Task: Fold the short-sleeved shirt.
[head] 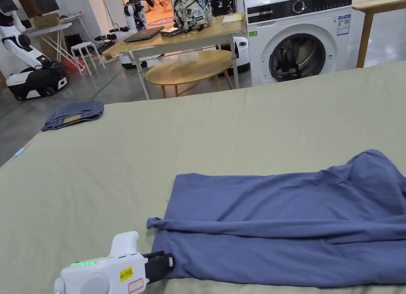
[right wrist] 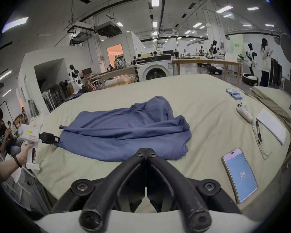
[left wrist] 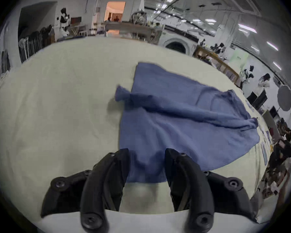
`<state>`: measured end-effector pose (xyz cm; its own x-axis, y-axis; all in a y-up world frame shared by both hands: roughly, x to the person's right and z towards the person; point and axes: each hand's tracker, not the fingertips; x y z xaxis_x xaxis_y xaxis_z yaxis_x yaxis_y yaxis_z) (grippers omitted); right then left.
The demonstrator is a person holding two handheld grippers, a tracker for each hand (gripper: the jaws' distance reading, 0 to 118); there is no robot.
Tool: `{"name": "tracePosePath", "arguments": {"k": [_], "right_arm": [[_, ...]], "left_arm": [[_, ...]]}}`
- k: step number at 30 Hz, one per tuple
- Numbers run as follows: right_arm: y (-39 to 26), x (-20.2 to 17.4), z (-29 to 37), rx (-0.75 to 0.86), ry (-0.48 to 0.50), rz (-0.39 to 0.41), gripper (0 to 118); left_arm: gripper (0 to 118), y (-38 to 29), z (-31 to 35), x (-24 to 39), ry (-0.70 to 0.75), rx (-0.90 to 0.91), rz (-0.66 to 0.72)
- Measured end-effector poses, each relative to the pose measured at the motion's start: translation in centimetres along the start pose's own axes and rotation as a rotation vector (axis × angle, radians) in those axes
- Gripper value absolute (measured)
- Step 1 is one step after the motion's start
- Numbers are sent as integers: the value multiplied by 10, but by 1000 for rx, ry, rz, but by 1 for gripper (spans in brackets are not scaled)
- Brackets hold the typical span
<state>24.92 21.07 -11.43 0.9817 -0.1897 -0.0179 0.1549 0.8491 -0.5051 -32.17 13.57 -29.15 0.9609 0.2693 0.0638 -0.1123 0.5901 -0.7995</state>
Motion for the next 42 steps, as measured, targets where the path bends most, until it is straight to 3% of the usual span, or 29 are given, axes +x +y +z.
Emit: {"name": "tracePosePath", "arguments": {"k": [3, 5, 9, 10, 12, 13, 19, 22, 23, 24, 25, 28, 32, 37, 42], "right_arm": [[-3, 6, -1, -11, -19, -20, 0], [-2, 11, -4, -13, -22, -38, 0], [12, 14, -15, 6, -91, -80, 0], [15, 17, -22, 1, -112, -99, 9], [20, 30, -41, -26, -99, -164, 50], [21, 37, -50, -36, -86, -197, 55], [6, 69, -116, -135, -176, -370, 55], [-17, 73, -139, -234, -127, -441, 54], [-25, 69, -144, -258, -104, -432, 51], [-25, 62, -142, -218, -181, -338, 41], [-21, 59, -141, -212, -195, -286, 27], [-13, 51, -142, -233, -166, -319, 15], [-11, 54, -136, -231, -153, -305, 11], [3, 40, -120, -169, -173, -199, 11], [27, 43, -95, -143, -114, -229, 10]], "left_arm": [[2, -2, -2, 9, 79, 31, -94], [0, 1, -7, 10, 10, -18, -72], [0, 3, -12, 17, 77, -32, -140], [0, 5, -12, 17, 78, -36, -137], [0, 2, -7, 20, 86, -39, -143], [0, 2, -7, 20, 85, -40, -143], [0, 3, -4, 12, 50, -39, -77], [0, 2, -3, 12, 42, -37, -69], [0, 2, -2, 6, 42, -35, -69], [0, 1, -2, 6, 42, -35, -68], [0, 1, -2, 6, 42, -34, -68], [0, 1, -5, 6, 46, -30, -68], [0, 1, 0, -2, 3, -11, -53], [0, 4, 50, -5, -68, 156, -36], [0, 19, 96, -5, -98, 207, -2]]}}
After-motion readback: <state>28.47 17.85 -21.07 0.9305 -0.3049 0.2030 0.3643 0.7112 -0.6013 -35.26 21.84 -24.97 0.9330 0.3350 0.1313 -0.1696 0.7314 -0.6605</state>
